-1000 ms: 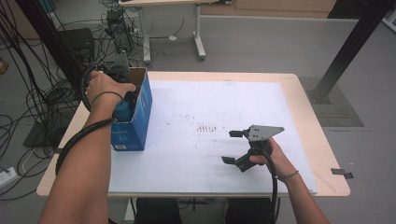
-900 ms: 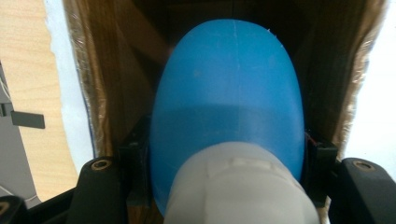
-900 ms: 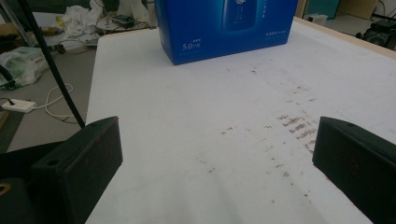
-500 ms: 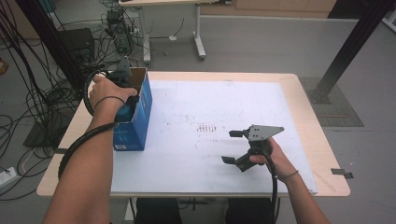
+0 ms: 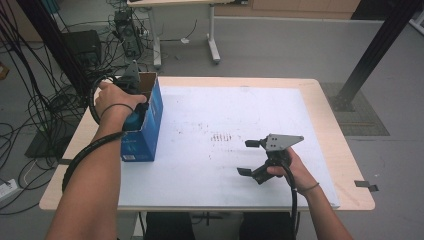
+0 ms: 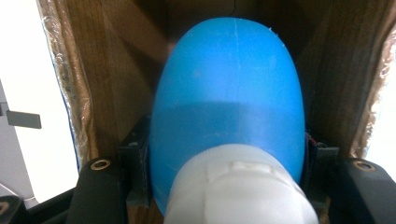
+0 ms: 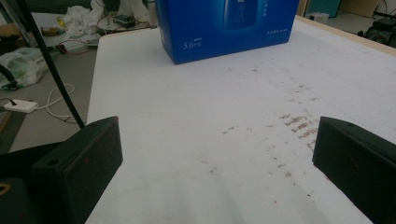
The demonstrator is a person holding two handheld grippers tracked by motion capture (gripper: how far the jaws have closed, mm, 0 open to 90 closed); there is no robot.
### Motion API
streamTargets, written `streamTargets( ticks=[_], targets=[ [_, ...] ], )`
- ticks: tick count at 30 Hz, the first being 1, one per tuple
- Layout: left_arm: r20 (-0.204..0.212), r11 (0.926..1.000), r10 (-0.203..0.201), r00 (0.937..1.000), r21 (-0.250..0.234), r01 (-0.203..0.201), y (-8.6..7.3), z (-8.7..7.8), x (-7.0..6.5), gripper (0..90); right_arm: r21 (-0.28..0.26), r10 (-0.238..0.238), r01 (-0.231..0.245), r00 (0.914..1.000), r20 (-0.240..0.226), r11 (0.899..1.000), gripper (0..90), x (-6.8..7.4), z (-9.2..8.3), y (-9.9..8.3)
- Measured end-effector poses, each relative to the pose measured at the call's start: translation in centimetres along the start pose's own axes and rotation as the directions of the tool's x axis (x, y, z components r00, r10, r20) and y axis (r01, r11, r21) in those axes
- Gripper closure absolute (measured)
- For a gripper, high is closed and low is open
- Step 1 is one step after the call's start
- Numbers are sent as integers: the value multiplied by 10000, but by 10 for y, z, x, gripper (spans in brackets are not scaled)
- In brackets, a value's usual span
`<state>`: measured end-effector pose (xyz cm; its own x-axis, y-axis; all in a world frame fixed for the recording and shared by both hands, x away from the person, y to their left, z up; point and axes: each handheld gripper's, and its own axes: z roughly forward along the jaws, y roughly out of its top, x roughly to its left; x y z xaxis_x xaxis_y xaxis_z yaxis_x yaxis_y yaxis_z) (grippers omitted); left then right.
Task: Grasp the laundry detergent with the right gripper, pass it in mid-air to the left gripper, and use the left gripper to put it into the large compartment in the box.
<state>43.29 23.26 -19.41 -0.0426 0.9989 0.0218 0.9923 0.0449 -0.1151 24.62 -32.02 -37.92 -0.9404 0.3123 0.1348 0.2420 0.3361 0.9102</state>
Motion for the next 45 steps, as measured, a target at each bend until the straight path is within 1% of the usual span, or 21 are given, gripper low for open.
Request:
streamTargets(
  ticks=[13,20,33,34,45],
  targets=[
    [-58,10000,-35,10000,-1,35,0,0,-2,374,45,35,-36,9999,141,10000,14,1,-8,-2],
    [28,10000,-78,10000,-30,79,-2,0,1,374,0,6,-6,10000,92,10000,14,0,-6,0],
    [-64,9999,-98,9999,-32,98,-2,0,-2,374,-32,12,-11,9999,124,10000,14,1,-7,-2],
    [-55,9999,-104,9999,-1,104,-2,0,-2,374,-50,61,-61,9999,141,10000,14,1,-7,-2],
    [-32,9999,-140,9999,-25,140,-3,0,-1,374,-42,23,-22,9999,132,10000,15,1,-7,-2]
  ],
)
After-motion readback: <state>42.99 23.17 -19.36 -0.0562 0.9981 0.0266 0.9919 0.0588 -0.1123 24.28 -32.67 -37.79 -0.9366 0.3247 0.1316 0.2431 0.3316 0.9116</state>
